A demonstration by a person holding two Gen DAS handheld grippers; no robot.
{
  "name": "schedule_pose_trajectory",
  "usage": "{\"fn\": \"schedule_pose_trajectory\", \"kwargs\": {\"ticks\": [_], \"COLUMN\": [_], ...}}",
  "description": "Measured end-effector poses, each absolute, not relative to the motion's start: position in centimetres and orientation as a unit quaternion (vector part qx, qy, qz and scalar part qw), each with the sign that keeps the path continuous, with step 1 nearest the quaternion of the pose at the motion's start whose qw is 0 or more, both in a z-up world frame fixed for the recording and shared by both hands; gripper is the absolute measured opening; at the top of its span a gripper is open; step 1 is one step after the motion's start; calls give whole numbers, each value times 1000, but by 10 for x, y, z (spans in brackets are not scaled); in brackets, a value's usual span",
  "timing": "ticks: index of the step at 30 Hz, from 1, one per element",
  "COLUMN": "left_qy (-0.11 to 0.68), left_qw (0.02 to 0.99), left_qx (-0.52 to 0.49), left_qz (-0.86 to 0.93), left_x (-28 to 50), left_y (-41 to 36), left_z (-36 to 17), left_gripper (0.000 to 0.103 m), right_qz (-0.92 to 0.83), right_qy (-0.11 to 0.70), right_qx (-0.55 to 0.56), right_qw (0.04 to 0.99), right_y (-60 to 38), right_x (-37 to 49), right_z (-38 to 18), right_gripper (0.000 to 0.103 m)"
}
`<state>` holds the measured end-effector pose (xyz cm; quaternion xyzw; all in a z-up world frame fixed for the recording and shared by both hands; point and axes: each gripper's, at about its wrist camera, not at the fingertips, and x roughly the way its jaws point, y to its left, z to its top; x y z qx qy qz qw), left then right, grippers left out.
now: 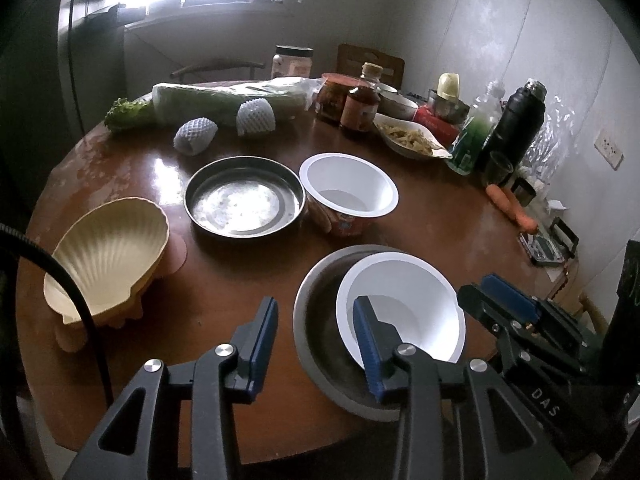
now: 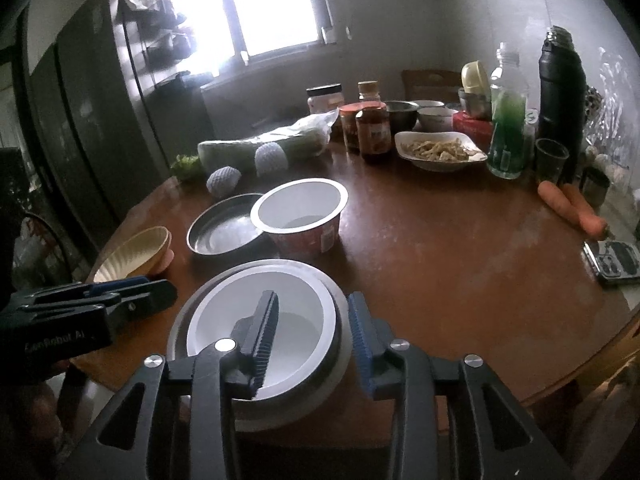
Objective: Organize plates and bowls
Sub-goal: 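Open the left tool to release the white bowl in the steel bowl, then move the left tool to the second white bowl and grip its rim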
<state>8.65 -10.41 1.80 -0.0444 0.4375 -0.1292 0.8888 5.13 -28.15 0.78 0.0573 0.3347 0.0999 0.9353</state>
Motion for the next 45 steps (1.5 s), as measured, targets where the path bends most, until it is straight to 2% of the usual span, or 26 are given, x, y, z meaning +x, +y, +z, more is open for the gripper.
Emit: {"fn": "schedule_pose_trajectory", "kwargs": {"ticks": [15,45], "left_qy": [440,466], "left_qw": [882,858], "left_qx": [-53,-88], "left_qz": [-162,-200], "left_x": [141,231], "left_y": [-113,-124], "left_z": [10,-17], "left_gripper": [39,39], "right_qz": [86,107], "right_qy": [333,391], "right_qx": [68,66], "right_qw": [936,912], "right_y": [-295,-294], "right_x": [95,207], "right_z": [13,-13], "right_gripper": [45,45]}}
